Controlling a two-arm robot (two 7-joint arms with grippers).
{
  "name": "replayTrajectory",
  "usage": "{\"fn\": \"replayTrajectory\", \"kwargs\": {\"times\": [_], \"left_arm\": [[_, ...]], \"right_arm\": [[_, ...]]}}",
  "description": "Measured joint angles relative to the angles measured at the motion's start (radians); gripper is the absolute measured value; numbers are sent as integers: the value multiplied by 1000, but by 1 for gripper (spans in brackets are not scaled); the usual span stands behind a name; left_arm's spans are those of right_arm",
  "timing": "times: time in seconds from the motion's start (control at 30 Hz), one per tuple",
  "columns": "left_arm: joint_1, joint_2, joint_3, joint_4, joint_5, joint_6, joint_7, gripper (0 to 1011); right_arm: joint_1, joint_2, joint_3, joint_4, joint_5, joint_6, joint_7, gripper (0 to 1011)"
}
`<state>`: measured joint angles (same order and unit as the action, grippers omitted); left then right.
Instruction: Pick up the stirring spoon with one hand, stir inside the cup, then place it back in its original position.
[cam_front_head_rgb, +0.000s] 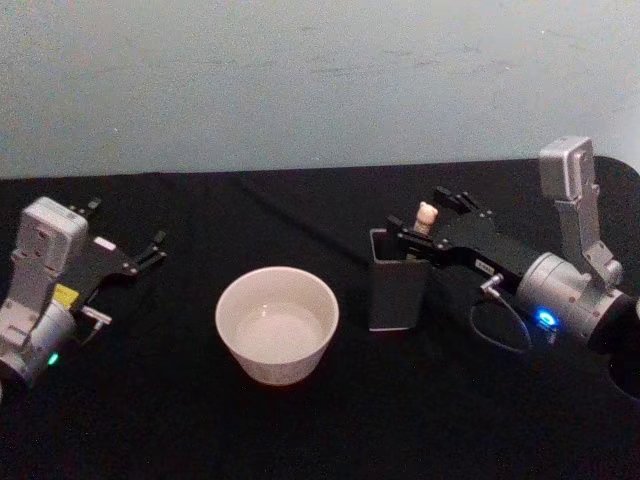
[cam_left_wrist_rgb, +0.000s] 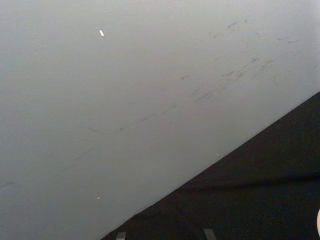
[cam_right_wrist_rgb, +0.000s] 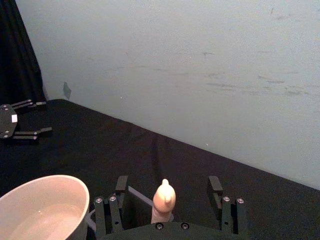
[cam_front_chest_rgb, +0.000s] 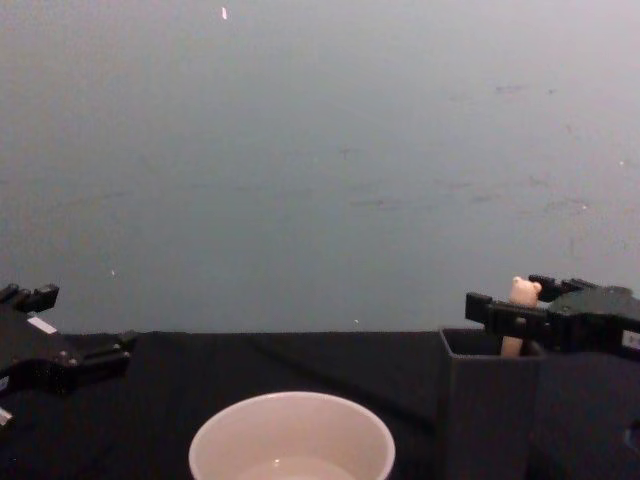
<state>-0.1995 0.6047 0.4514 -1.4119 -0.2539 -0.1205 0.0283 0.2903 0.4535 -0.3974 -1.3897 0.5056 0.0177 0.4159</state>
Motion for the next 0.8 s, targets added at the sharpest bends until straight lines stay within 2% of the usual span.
{"fn": "replayTrajectory", "kwargs": {"times": [0.27, 0.63, 0.8], "left_arm": [[0, 0, 0, 0, 0, 0, 0, 1001], [0, 0, 0, 0, 0, 0, 0, 1001], [0, 0, 0, 0, 0, 0, 0, 1001]], "right_arm": [[14, -22, 5, 21, -15, 12, 16, 1000], [15, -22, 5, 21, -16, 12, 17, 998], [15, -22, 5, 21, -15, 12, 16, 902]]}}
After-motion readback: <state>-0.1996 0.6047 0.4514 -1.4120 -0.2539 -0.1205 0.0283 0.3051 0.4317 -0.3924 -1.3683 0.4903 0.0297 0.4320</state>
